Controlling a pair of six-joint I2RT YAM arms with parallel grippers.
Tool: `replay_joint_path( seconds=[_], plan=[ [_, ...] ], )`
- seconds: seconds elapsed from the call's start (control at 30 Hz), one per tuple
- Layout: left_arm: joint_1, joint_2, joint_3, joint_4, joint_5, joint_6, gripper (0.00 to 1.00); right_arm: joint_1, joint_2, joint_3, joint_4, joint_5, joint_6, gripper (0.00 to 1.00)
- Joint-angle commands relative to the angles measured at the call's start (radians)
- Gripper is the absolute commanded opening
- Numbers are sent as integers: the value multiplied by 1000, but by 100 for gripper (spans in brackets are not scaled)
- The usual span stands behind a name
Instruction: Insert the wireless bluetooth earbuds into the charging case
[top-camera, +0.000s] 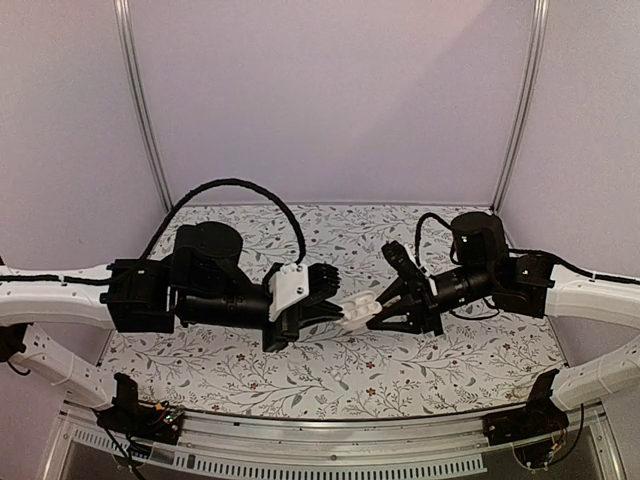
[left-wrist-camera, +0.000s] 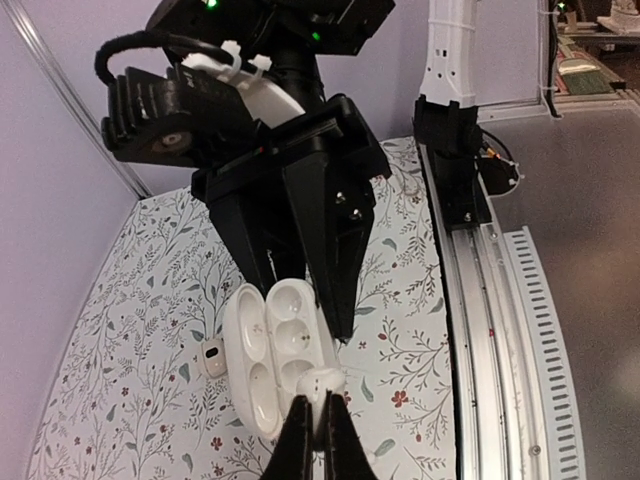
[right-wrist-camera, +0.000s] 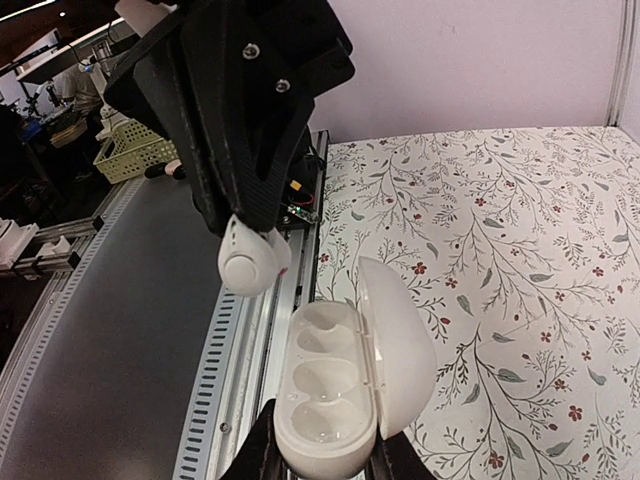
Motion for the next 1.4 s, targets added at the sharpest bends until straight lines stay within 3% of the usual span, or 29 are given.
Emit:
replay_joint_path(
  seconds=[0.0,0.5,0.87,1.37],
  plan=[
    [-16,39,49,-8,-41,-2,0,10,-12,26,3,17,-12,0],
    [-13,114,98,-99,-118,-53,0,13,-41,10,35,85,10,0],
    [-10,136,103,-120,-101,-70,0,13,-80,-10,67,90,13,0],
    [-12,133,95,-49,-91,-84,0,13,-77,-20,111,32,26,0]
  ],
)
